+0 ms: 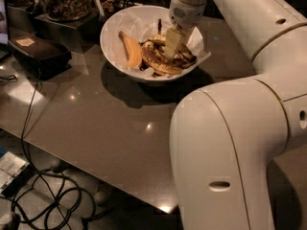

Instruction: Pick banana from white bowl

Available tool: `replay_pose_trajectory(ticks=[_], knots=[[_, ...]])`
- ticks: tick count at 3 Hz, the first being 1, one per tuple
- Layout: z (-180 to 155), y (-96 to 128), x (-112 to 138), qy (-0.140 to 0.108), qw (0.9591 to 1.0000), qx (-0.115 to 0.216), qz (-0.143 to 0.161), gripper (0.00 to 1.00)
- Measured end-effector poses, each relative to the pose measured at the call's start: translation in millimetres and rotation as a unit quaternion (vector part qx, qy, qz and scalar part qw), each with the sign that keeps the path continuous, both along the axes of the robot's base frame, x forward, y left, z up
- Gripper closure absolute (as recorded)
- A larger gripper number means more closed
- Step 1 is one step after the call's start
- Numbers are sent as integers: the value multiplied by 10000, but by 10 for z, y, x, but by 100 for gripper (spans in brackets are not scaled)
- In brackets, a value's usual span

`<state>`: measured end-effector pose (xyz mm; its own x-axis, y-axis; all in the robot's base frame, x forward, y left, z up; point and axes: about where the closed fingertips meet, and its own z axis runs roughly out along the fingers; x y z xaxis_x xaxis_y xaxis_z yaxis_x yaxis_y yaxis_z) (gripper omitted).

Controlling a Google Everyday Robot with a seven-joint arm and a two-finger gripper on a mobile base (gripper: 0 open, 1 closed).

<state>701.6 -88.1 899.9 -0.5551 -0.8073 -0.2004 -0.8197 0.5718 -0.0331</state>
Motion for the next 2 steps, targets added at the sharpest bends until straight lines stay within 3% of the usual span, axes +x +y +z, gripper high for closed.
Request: replay_pose_trajectory(ticks=[2], knots=[[13, -46, -87, -38, 9999, 127, -10, 99]])
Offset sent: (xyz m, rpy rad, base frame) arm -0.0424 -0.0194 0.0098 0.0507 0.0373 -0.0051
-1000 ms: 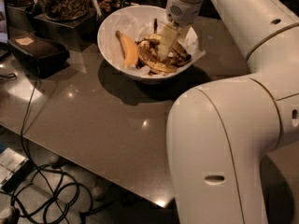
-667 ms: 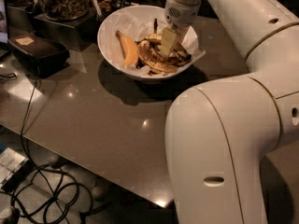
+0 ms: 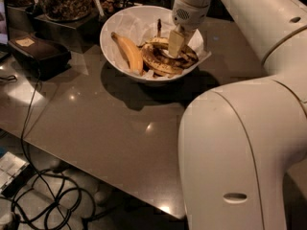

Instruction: Pick banana from white bowl

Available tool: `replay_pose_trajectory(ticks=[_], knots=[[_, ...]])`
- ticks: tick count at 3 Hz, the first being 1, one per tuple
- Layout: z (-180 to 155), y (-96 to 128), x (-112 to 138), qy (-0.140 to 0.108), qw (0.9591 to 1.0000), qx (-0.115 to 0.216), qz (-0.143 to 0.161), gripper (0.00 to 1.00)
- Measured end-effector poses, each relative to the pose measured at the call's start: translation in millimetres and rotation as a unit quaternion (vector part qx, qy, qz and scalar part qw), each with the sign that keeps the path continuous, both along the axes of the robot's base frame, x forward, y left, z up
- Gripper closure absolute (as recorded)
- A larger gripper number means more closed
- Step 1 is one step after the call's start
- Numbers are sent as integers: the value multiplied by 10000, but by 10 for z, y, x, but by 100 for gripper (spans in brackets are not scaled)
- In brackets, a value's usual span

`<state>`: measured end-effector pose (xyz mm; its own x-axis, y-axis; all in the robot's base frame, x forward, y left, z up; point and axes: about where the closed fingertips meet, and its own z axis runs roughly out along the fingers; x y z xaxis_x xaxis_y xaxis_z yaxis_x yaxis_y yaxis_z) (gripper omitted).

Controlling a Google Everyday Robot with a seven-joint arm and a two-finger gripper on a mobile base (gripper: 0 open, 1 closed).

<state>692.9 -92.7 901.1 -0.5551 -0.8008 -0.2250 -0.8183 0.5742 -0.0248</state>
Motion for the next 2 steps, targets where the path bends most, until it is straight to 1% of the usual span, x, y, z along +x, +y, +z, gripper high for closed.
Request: replay_pose_trajectory(ticks=[1, 2], knots=[[30, 24, 43, -124, 9999, 34, 48, 100], [135, 8, 25, -190, 9996, 176, 101, 100]])
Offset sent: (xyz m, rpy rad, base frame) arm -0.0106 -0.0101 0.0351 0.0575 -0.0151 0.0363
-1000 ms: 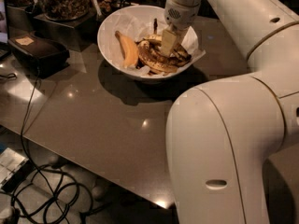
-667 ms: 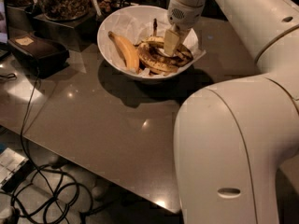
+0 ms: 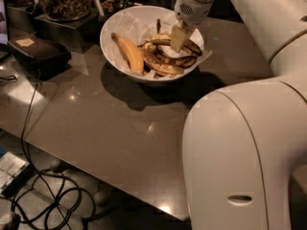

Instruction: Pick banana from white bowl

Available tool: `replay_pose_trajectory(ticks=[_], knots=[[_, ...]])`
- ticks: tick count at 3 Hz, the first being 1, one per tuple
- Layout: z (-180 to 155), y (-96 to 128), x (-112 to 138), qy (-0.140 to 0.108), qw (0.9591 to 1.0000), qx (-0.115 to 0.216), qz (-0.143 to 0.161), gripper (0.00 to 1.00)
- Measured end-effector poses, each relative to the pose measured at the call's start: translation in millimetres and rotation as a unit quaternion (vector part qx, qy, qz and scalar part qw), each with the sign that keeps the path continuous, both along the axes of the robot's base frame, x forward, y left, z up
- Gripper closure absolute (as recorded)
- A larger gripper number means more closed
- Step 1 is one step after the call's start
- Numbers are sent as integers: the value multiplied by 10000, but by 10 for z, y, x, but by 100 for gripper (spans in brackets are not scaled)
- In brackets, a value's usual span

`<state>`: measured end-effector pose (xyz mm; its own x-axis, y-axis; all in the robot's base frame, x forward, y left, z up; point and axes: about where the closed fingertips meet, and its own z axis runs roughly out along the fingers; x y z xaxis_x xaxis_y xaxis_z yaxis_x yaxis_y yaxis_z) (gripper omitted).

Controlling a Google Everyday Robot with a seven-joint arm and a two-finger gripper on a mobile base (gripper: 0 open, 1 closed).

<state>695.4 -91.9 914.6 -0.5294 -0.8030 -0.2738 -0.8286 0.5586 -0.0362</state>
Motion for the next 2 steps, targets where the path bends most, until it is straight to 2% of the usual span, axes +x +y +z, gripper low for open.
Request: replay_pose_trajectory(ticks=[2], knots=[[163, 71, 12, -91, 9998, 95, 151, 100]])
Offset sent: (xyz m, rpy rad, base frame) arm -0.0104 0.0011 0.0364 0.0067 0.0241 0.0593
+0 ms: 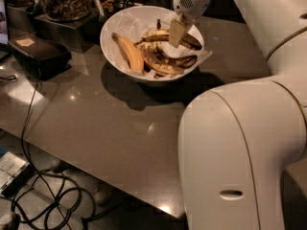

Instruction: Pick banana from white bowl

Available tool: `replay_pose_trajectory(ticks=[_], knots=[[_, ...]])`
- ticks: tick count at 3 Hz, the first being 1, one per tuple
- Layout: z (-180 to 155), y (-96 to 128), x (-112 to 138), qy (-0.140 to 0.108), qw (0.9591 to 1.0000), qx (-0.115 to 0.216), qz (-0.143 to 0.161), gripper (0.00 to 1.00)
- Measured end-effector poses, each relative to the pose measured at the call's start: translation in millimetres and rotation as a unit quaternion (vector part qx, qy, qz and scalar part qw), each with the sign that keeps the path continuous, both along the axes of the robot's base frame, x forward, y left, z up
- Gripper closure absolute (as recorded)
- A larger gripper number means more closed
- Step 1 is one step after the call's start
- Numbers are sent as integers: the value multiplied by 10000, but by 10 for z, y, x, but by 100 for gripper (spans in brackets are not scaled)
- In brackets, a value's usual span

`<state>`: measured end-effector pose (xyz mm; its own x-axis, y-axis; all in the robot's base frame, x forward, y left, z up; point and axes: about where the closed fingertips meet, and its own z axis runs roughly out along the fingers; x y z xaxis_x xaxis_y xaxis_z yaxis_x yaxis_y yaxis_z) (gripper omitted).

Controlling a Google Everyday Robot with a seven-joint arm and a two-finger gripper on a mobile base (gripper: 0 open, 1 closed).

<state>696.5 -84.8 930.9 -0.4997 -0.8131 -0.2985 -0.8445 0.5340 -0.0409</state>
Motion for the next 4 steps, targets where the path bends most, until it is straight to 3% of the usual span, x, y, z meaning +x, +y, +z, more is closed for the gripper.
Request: replay_pose_trajectory(ticks=[3, 4], knots=[[229, 65, 118, -365, 9993, 75, 86, 100], [467, -66, -402, -463, 9987, 190, -9, 100]])
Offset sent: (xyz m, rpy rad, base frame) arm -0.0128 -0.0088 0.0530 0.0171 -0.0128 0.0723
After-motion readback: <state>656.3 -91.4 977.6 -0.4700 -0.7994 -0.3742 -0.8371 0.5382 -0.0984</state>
